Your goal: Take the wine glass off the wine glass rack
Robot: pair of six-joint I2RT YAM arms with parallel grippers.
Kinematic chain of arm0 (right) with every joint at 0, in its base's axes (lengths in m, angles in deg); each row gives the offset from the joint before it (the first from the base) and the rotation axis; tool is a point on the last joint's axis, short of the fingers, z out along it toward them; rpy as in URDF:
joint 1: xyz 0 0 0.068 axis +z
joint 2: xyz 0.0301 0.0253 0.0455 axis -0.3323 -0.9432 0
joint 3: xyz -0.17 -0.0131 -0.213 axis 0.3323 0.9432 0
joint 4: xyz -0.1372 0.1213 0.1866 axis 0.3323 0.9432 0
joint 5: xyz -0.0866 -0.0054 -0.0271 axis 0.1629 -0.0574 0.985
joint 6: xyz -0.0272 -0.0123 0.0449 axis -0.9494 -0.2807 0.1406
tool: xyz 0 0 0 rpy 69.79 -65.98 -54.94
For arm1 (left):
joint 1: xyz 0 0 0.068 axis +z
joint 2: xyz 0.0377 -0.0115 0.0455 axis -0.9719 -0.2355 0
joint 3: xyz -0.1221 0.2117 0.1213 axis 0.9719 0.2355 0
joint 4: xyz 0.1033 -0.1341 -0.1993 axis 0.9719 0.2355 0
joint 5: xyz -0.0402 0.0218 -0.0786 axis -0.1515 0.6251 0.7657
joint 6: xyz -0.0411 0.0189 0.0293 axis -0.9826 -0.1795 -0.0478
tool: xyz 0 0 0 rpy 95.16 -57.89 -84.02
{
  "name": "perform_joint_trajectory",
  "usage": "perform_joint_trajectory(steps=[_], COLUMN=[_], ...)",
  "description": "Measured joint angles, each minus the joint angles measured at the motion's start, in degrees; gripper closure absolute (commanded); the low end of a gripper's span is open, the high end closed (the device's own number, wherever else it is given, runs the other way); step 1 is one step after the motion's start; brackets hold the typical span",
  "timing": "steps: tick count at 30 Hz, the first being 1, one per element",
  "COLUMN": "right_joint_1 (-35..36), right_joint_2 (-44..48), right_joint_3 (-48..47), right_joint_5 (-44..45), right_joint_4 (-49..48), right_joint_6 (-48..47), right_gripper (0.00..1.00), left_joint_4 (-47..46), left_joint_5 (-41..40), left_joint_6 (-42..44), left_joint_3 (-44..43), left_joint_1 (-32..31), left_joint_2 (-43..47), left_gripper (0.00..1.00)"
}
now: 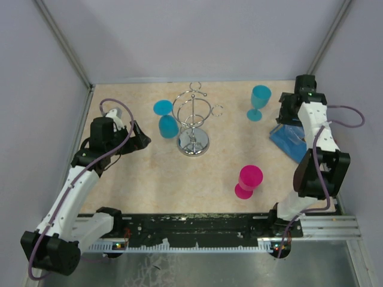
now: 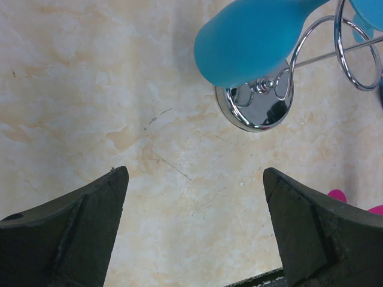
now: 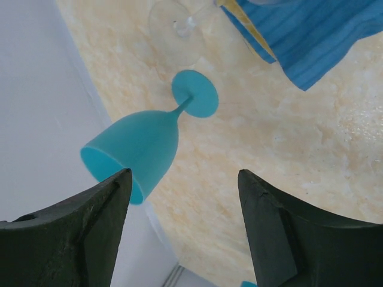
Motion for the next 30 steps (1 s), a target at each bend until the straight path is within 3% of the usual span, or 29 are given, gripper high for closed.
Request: perform_joint_trajectory(steps=[12, 21, 30], right_joint_1=[0.0, -0.2, -1.55], right_joint_2=[-16.2, -23.71, -29.59], right_joint_3=[-5.81, -20.15, -21.2], right_joint_5=[1.55, 4.94, 5.77], right_joint_4=[7.21, 13.18, 15.56], right_joint_6=[12.15, 14.69, 16.09], right_gripper=[0.29, 0.33, 0.38], left_joint_4=[0.2, 0.17, 0.17], left_joint_5=[-0.02, -0.02, -0.07], left_joint_6=[0.22, 0.22, 0.68], left_joint_3=[-0.07, -0.04, 0.04], left_joint_1=[0.09, 0.09, 0.09], left_joint_2=[-0.35, -0.57, -1.53], left_gripper=[0.0, 0.0, 0.0])
